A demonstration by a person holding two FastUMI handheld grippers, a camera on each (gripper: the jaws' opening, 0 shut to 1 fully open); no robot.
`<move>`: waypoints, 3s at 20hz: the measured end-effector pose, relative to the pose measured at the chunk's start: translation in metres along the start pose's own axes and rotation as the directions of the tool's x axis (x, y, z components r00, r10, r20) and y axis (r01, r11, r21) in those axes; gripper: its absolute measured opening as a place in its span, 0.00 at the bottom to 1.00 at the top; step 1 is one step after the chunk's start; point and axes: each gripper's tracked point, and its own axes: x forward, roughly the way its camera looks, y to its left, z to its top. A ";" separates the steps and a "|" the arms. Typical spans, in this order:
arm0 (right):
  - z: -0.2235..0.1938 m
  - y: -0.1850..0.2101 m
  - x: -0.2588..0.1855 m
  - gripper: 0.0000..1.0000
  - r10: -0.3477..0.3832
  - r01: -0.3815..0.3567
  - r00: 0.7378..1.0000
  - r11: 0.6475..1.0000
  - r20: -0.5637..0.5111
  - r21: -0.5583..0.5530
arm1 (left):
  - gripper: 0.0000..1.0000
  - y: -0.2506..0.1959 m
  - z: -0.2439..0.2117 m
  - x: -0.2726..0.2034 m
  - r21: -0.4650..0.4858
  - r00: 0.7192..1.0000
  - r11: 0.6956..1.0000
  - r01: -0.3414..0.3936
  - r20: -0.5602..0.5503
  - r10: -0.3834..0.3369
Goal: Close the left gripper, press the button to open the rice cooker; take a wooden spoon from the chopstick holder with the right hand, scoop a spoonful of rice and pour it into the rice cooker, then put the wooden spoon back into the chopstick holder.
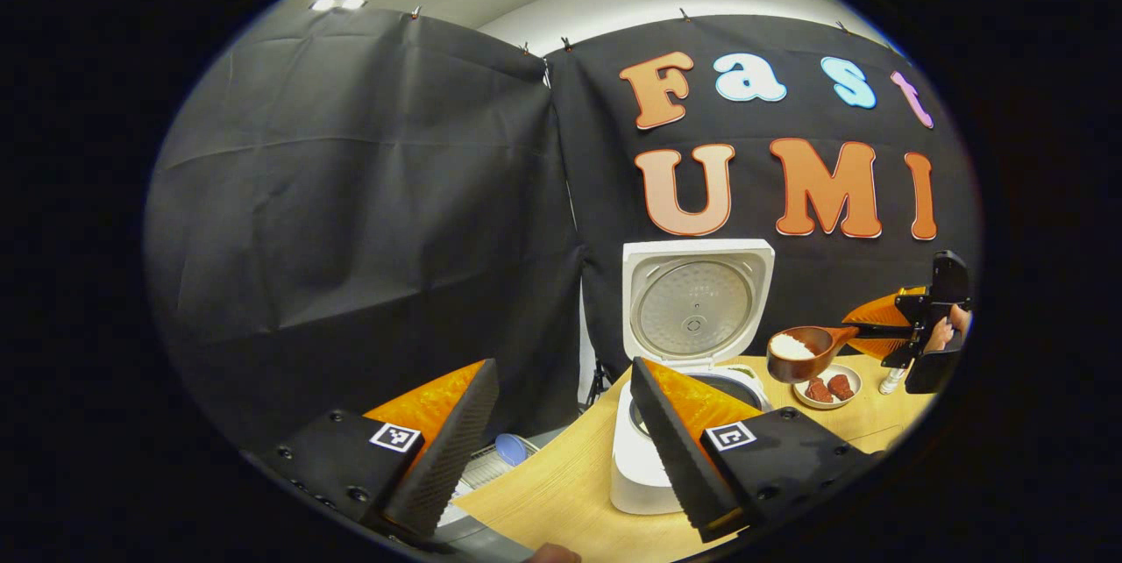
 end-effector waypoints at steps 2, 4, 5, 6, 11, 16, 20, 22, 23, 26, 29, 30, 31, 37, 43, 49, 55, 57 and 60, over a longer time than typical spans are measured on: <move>-0.004 0.000 0.012 0.11 -0.018 0.018 1.000 0.999 -0.008 -0.041 | 1.00 0.002 -0.002 0.001 -0.003 1.000 1.000 -0.013 -0.010 0.013; -0.008 -0.001 0.025 0.11 -0.051 0.050 0.999 0.993 -0.003 -0.108 | 1.00 0.007 -0.006 0.003 -0.009 0.999 0.999 -0.032 -0.021 0.032; -0.010 -0.002 0.032 0.11 -0.067 0.066 0.998 0.986 0.001 -0.151 | 1.00 0.012 -0.011 0.005 -0.014 0.999 0.999 -0.038 -0.025 0.038; -0.011 -0.003 0.039 0.12 -0.085 0.084 0.996 0.977 0.007 -0.196 | 1.00 0.017 -0.013 0.007 -0.018 0.999 0.999 -0.039 -0.031 0.039; -0.019 0.010 0.067 0.12 -0.126 0.140 0.990 0.899 0.061 -0.414 | 1.00 0.036 -0.023 0.006 -0.007 0.998 0.999 -0.044 -0.051 0.044; -0.020 0.025 0.081 0.11 -0.137 0.185 0.983 0.788 0.125 -0.587 | 1.00 0.048 -0.029 0.012 -0.014 0.997 0.999 -0.047 -0.067 0.046; -0.020 0.032 0.089 0.11 -0.137 0.215 0.976 0.700 0.167 -0.681 | 1.00 0.055 -0.032 0.016 -0.012 0.996 0.999 -0.043 -0.079 0.042; -0.021 0.037 0.088 0.11 -0.128 0.226 0.974 0.635 0.188 -0.739 | 1.00 0.055 -0.033 0.019 -0.016 0.996 0.999 -0.039 -0.084 0.038; -0.023 0.039 0.089 0.11 -0.124 0.229 0.973 0.597 0.194 -0.768 | 1.00 0.056 -0.034 0.021 -0.017 0.996 0.999 -0.039 -0.086 0.038; -0.032 0.048 0.093 0.12 -0.104 0.227 0.974 0.508 0.203 -0.831 | 1.00 0.056 -0.034 0.026 -0.019 0.995 0.999 -0.032 -0.090 0.030; -0.041 0.055 0.098 0.12 -0.079 0.218 0.976 0.437 0.205 -0.872 | 1.00 0.056 -0.037 0.027 -0.017 0.995 1.000 -0.023 -0.096 0.021; -0.041 0.057 0.099 0.11 -0.074 0.221 0.975 0.417 0.209 -0.882 | 1.00 0.056 -0.037 0.027 -0.016 0.995 1.000 -0.022 -0.094 0.020; -0.043 0.059 0.100 0.12 -0.067 0.220 0.975 0.396 0.211 -0.891 | 1.00 0.056 -0.038 0.027 -0.016 0.995 1.000 -0.018 -0.096 0.017; -0.063 0.080 0.098 0.12 0.002 0.183 0.982 0.193 0.187 -0.964 | 1.00 0.056 -0.040 0.031 -0.021 0.995 1.000 -0.015 -0.103 0.013; -0.092 0.099 0.090 0.11 0.079 0.122 0.989 0.010 0.123 -0.992 | 1.00 0.055 -0.040 0.030 -0.016 0.995 1.000 -0.011 -0.101 0.010; -0.115 0.120 0.071 0.12 0.159 0.049 0.987 -0.090 0.034 -0.995 | 1.00 0.048 -0.032 0.027 0.003 0.997 1.000 0.002 -0.083 -0.001; -0.100 0.126 0.033 0.12 0.194 0.047 0.981 -0.125 0.022 -0.991 | 1.00 0.026 -0.018 0.016 0.006 0.998 1.000 -0.017 -0.061 0.017; -0.083 0.127 0.015 0.12 0.201 0.056 0.979 -0.074 0.040 -0.996 | 1.00 0.011 -0.012 0.010 0.000 0.999 1.000 -0.008 -0.053 0.008; -0.053 0.124 -0.019 0.12 0.203 0.085 0.976 -0.034 0.076 -0.996 | 1.00 -0.015 -0.006 0.003 0.020 0.999 1.000 0.011 -0.037 -0.010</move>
